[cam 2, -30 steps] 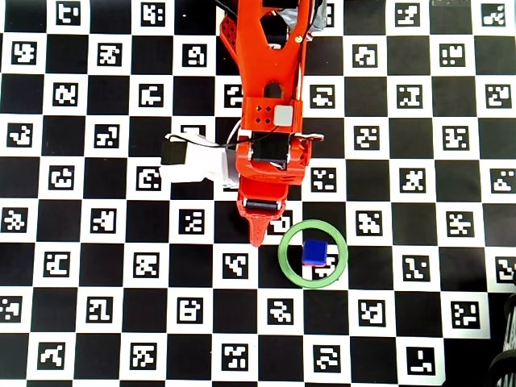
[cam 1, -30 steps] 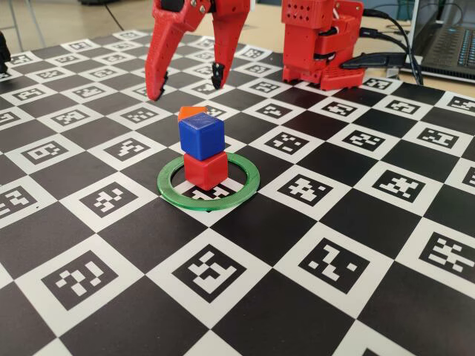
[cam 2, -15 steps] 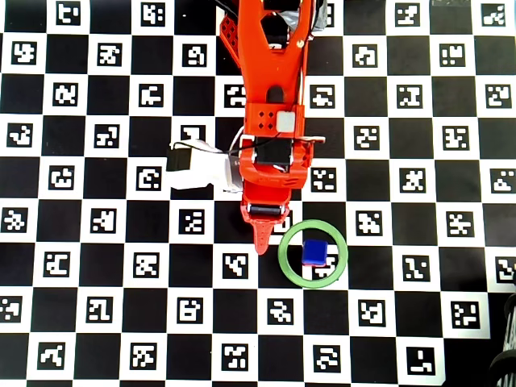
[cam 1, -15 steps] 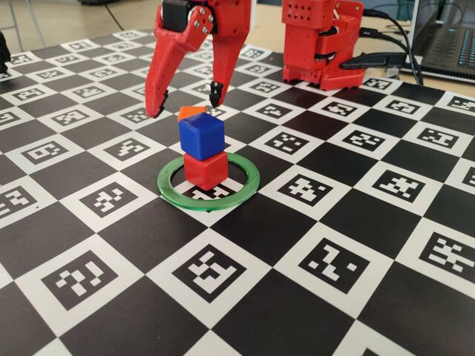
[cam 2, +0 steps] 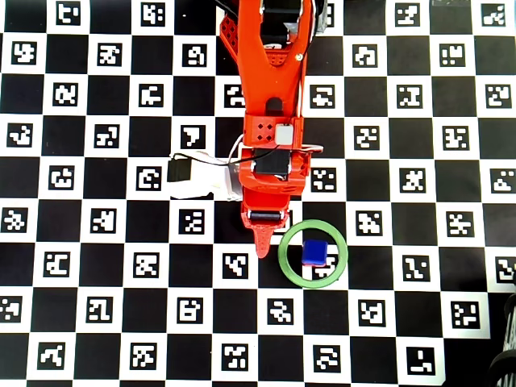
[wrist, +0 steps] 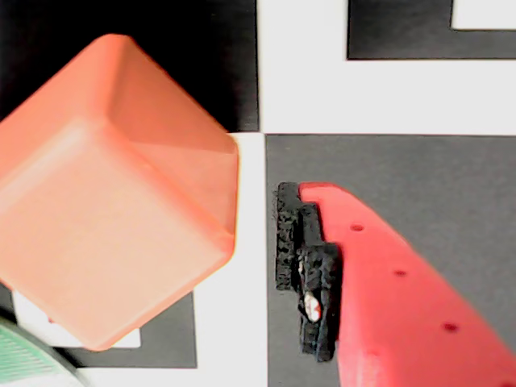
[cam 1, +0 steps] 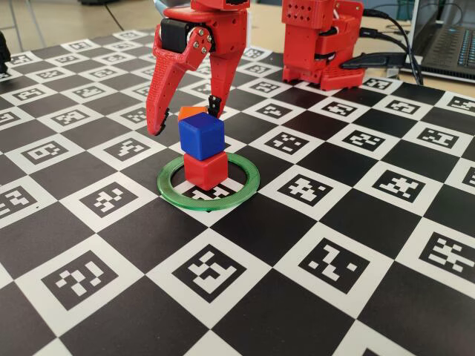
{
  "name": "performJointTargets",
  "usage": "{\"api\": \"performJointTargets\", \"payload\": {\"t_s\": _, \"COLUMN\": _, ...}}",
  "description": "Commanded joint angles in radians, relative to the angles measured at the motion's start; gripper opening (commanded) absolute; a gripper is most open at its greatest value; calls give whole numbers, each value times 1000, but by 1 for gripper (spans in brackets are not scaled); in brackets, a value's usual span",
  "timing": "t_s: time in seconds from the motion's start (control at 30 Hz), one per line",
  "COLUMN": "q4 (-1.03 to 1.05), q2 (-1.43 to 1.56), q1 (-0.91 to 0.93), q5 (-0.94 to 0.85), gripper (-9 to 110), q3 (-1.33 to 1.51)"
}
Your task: Grab the red cube then put it in the green circle then put the blue cube on top and finally the orange cube on top
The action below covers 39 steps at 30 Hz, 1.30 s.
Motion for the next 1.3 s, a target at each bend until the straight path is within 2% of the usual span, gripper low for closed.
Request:
{"api": "performJointTargets", "payload": {"t_s": 0.0, "q4": -9, "q2": 17, "q1": 6, "q5": -6, "gripper": 47, "q3": -17}}
{"api": "performJointTargets", "payload": {"t_s": 0.43, "q4": -15, "q2": 15, "q1": 20, "q5": -69, "gripper": 47, "q3": -15}}
{"api": "performJointTargets", "payload": {"t_s": 1.27, "q4": -20, "q2": -25, "q1": 101, "q5": -532, "gripper": 49, "q3": -81}}
